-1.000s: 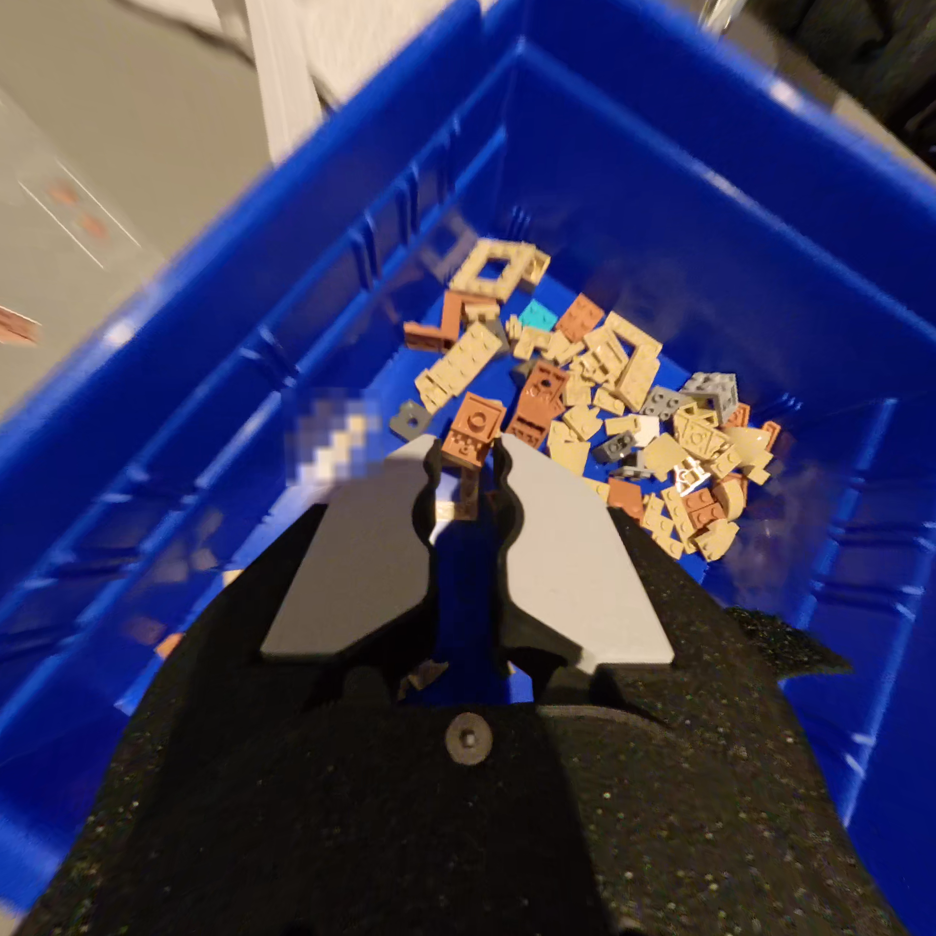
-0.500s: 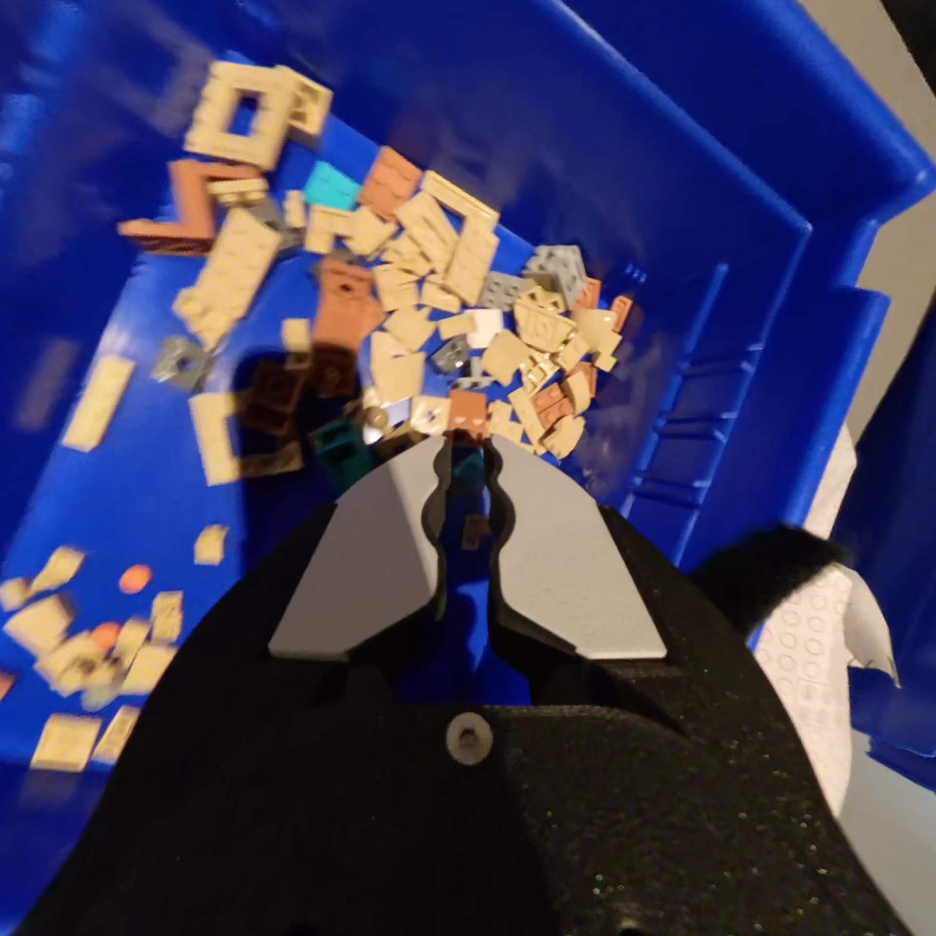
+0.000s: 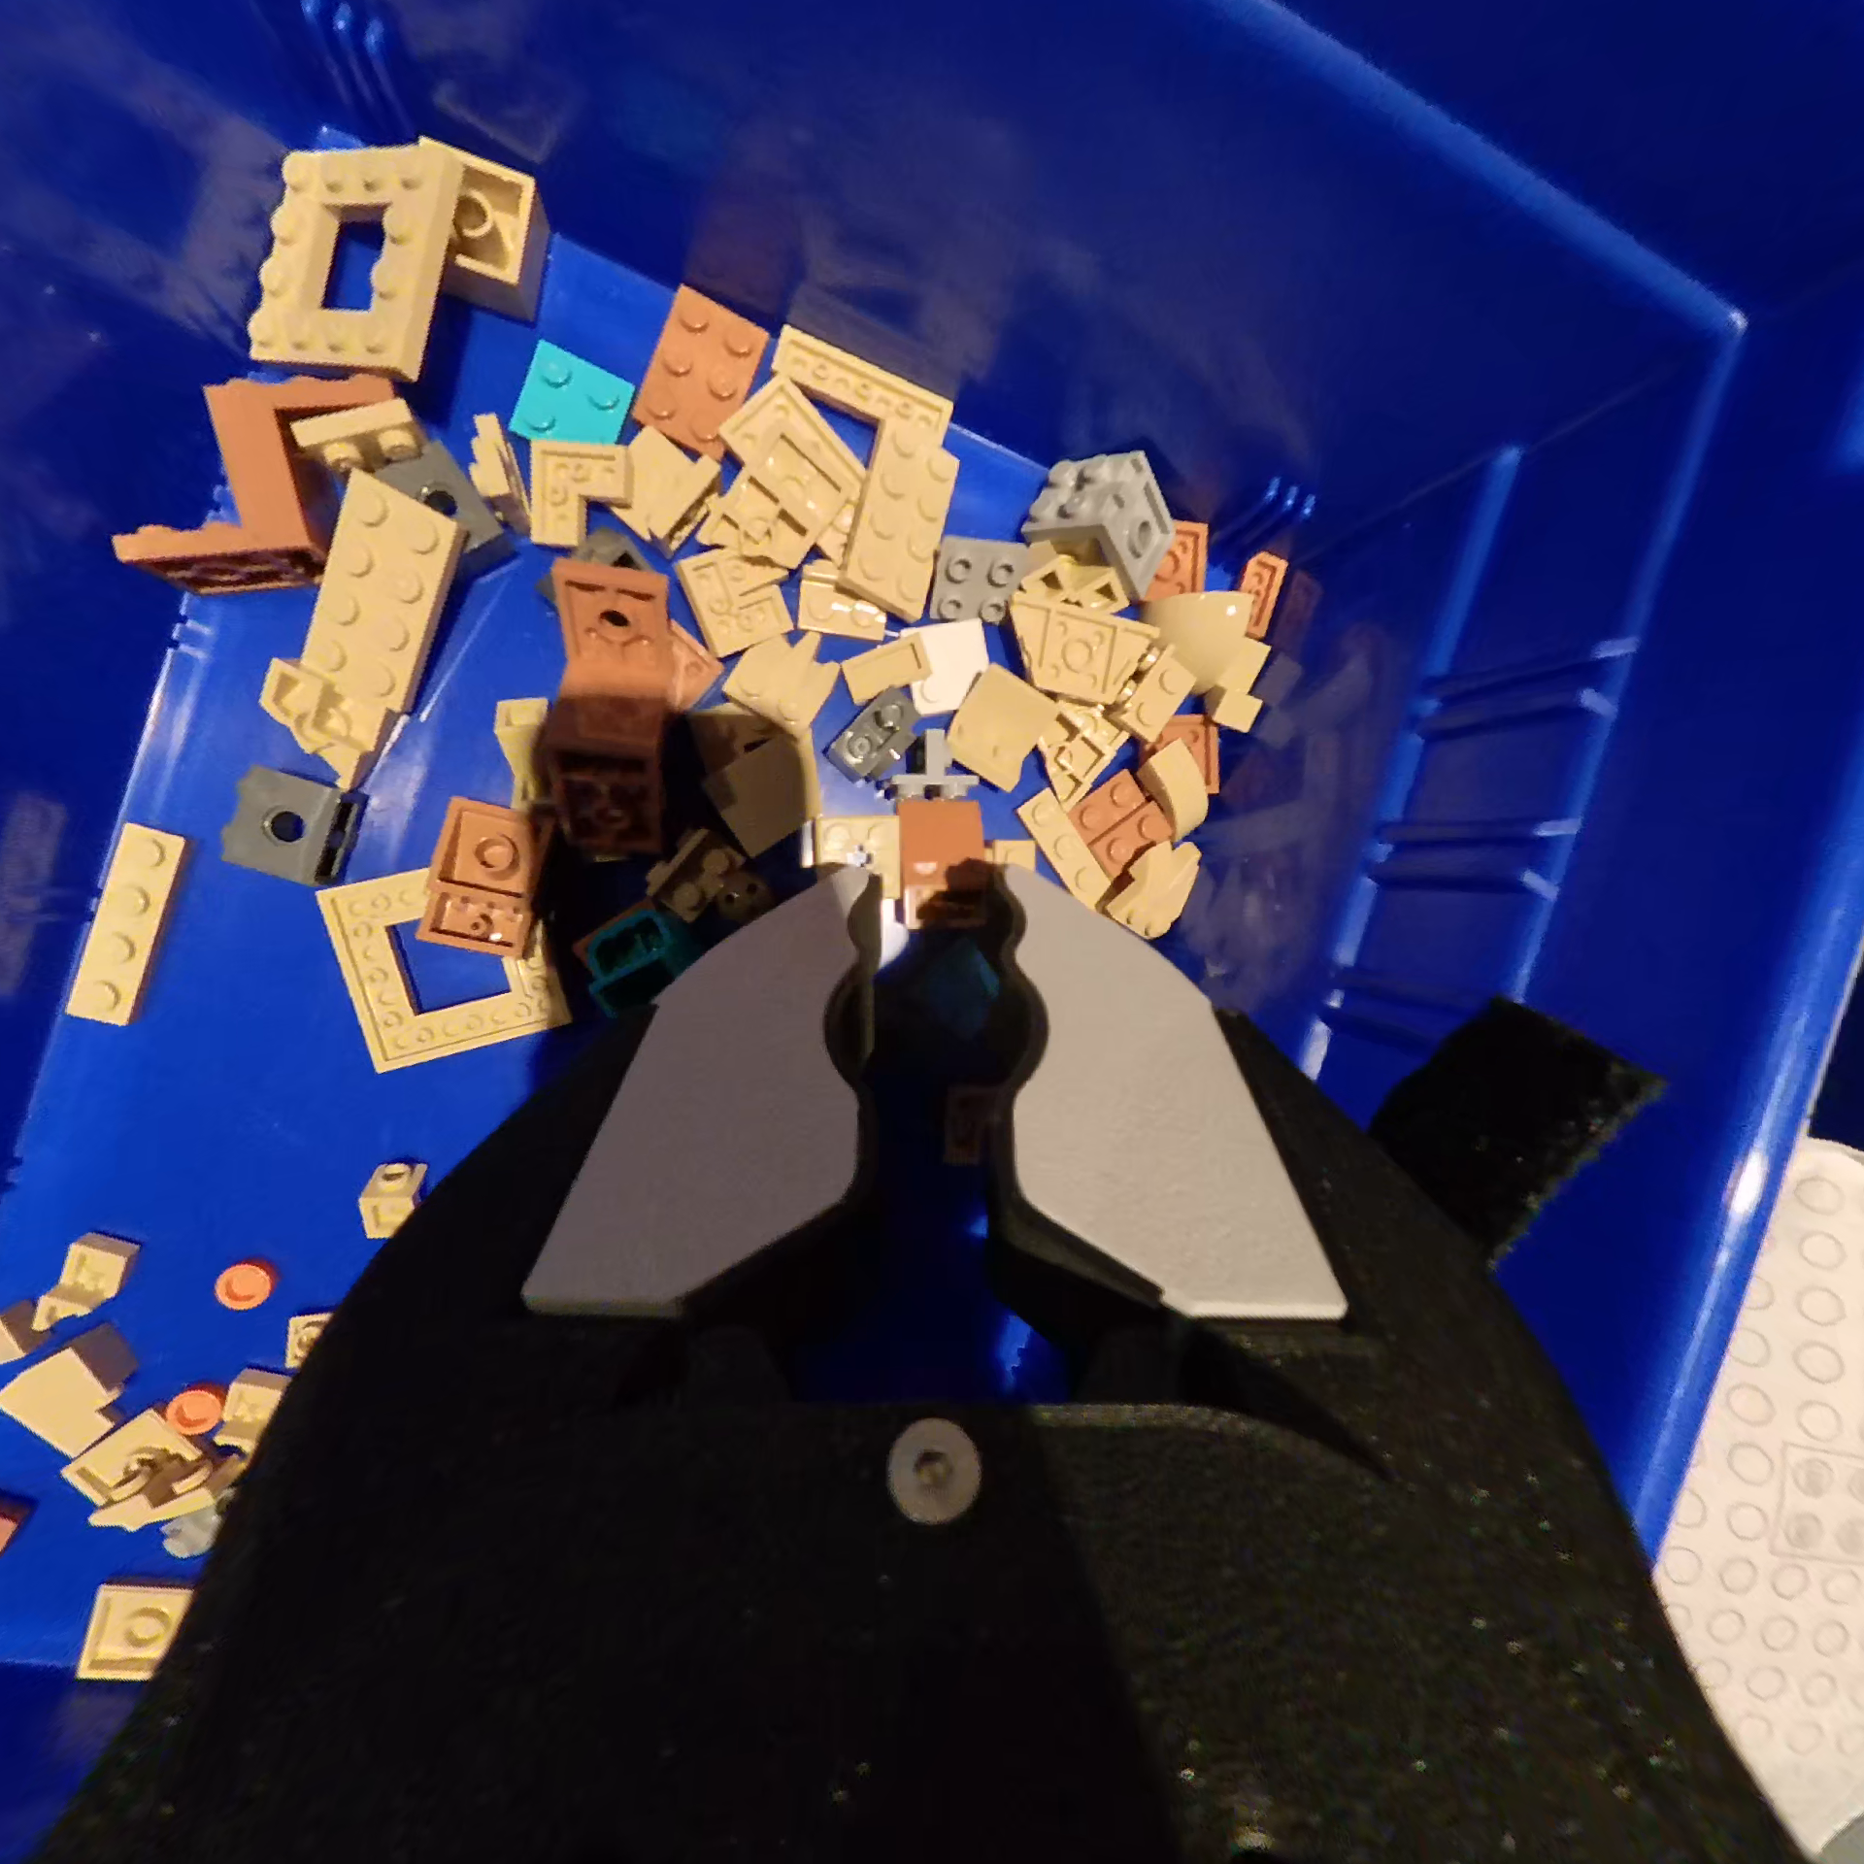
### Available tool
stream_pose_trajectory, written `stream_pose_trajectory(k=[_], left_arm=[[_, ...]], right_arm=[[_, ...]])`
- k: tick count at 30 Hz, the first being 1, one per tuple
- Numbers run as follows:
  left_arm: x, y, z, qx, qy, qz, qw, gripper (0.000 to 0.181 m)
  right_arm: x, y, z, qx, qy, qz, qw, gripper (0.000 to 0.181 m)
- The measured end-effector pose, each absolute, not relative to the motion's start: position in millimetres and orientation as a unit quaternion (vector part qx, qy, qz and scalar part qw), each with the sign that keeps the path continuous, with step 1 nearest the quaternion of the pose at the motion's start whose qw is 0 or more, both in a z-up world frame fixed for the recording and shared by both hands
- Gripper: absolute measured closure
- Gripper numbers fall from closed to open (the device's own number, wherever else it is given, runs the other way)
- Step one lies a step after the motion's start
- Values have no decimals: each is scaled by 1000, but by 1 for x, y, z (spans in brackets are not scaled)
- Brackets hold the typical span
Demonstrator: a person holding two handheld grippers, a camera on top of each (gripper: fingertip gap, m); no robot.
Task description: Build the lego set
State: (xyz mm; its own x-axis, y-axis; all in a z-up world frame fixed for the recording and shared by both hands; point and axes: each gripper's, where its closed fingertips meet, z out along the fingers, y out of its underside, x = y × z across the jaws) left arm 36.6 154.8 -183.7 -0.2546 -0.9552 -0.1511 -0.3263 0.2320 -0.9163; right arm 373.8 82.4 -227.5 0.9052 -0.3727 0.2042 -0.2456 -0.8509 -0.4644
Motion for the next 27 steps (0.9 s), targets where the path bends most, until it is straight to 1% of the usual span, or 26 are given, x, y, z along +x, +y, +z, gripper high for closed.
stream_pose_trajectory(k=[6, 12, 17, 20, 23, 27], left_arm=[[37, 156, -183, -471, 679, -405, 390, 164], [37, 154, -185, -468, 685, -400, 390, 164], [37, 154, -184, -468, 684, -401, 390, 164], [37, 154, -185, -468, 685, -399, 390, 164], [37, 153, -185, -467, 688, -396, 391, 164], [37, 153, -185, -465, 688, -394, 394, 164]], right_arm=[[375, 81, -229, -948, 170, -151, 224, 162], [376, 80, -234, -950, 166, -158, 211, 167], [374, 83, -226, -944, 168, -158, 237, 169], [368, 85, -207, -930, 173, -158, 281, 170], [349, 89, -180, -911, 186, -104, 354, 170], [301, 94, -132, -845, 203, 71, 490, 170]])
